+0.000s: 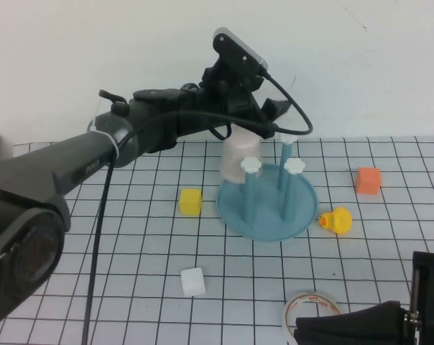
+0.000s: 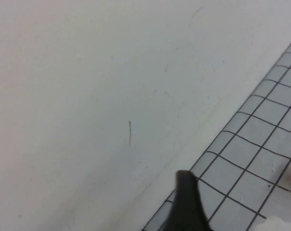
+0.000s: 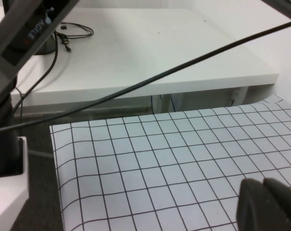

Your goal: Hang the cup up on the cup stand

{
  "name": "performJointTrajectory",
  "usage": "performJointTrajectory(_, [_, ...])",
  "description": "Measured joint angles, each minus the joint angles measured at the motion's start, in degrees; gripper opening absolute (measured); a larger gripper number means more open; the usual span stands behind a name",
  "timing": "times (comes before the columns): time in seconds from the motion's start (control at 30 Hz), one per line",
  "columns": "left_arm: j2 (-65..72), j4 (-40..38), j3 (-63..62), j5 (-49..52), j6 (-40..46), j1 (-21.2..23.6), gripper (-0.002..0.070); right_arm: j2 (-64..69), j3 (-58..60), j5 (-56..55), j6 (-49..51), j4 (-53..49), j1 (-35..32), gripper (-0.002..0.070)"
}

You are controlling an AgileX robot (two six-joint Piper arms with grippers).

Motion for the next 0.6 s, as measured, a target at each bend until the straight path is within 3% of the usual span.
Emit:
performJointTrajectory(0.13, [-3.1,5.6,0.0,-0.2,-4.7,1.0,0.0335,-0.3,0.0,-0.5,0.0,-1.7,0.0,-0.0001])
performJointTrajectory(0.23, [-7.7,17.3,0.0,1.8,-13.8,3.1,0.0118,-2.3,0.0,-5.0,0.0,-4.7,0.0,-0.0001])
performJointTrajectory(0.27, [-9.7,21.9,0.0,3.6,-16.8,4.0,0.0083,-3.3,0.0,-7.7,0.0,-5.1,0.0,-0.0001])
performJointTrajectory(0.4, [-18.4,40.0,0.0,14.5,-33.5,7.5,0.0015,-7.6,0.0,-20.6,-4.4,-5.2,0.0,-0.0001])
performJointTrajectory(0.6, [-30.0,68.4,0.0,25.7,-51.0,9.8,0.0001,-13.1,-1.7,-41.8,-22.6,-0.1,0.0,-0.0001])
